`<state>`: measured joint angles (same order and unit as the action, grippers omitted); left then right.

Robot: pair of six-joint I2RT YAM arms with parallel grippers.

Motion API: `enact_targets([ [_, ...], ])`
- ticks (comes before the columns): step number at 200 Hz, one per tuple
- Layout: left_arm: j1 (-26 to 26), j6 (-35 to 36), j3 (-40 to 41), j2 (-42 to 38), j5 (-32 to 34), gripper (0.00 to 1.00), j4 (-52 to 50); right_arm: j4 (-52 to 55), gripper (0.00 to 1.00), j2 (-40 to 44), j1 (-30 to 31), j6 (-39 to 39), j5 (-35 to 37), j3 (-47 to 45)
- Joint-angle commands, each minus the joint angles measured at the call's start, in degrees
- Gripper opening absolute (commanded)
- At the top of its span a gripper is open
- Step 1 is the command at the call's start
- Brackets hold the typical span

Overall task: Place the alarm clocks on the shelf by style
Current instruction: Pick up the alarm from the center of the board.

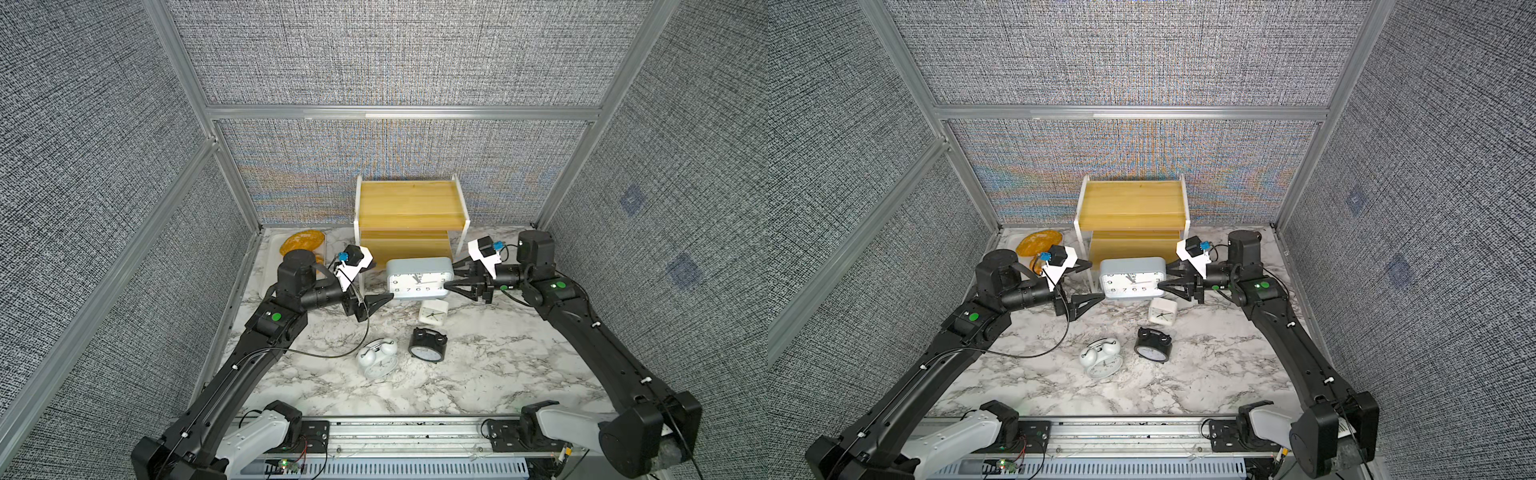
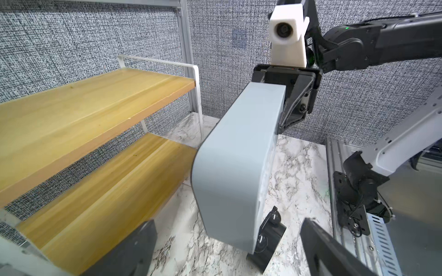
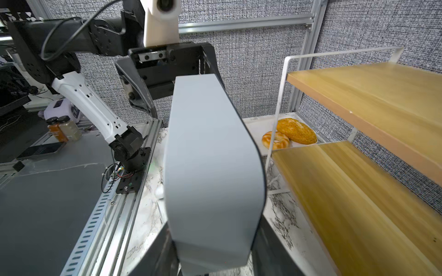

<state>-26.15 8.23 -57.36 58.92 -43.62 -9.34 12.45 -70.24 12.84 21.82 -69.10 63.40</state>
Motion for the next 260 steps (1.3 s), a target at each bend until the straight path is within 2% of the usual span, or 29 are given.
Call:
enact_targets([
  [1, 0.70, -1.89, 1.05, 0.12, -3.19, 1.00, 6.18, -1.92, 0.33, 0.78, 0.00, -0.67, -4.27, 1.02],
  [37, 2.41, -5.82, 2.49, 2.60, -6.88, 0.98, 11.75, -1.54, 0.33, 1.25, 0.00, -0.71, -6.57, 1.73],
  [61, 2.50, -4.64, 2.58, 3.18, -12.37, 0.94, 12.58, -1.44, 0.33, 1.58, 0.01, -0.56, -6.45, 1.86],
  [77, 2.43, -4.04, 3.29, 2.46, -13.80, 0.93, 13.10, -1.40, 0.33, 1.31, 0.07, -0.87, -5.92, 2.16],
  [165, 2.42, -3.74, 3.03, 3.84, -15.19, 0.79, 13.18, -2.87, 0.33, 0.54, 0.77, -2.11, -5.67, 2.17],
  [221, 2.35, -3.66, 3.54, 2.86, -15.17, 0.75, 13.30, -3.27, 0.33, 0.16, 1.18, -2.05, -4.56, 1.82],
  [249, 2.34, -3.66, 3.49, 3.32, -16.21, 0.64, 13.10, -3.69, 0.33, 0.01, 1.33, -2.33, -4.47, 1.86],
  [260, 2.41, -3.57, 3.40, 3.34, -16.58, 0.54, 12.99, -3.68, 0.33, -0.16, 1.34, -2.34, -4.14, 1.91],
])
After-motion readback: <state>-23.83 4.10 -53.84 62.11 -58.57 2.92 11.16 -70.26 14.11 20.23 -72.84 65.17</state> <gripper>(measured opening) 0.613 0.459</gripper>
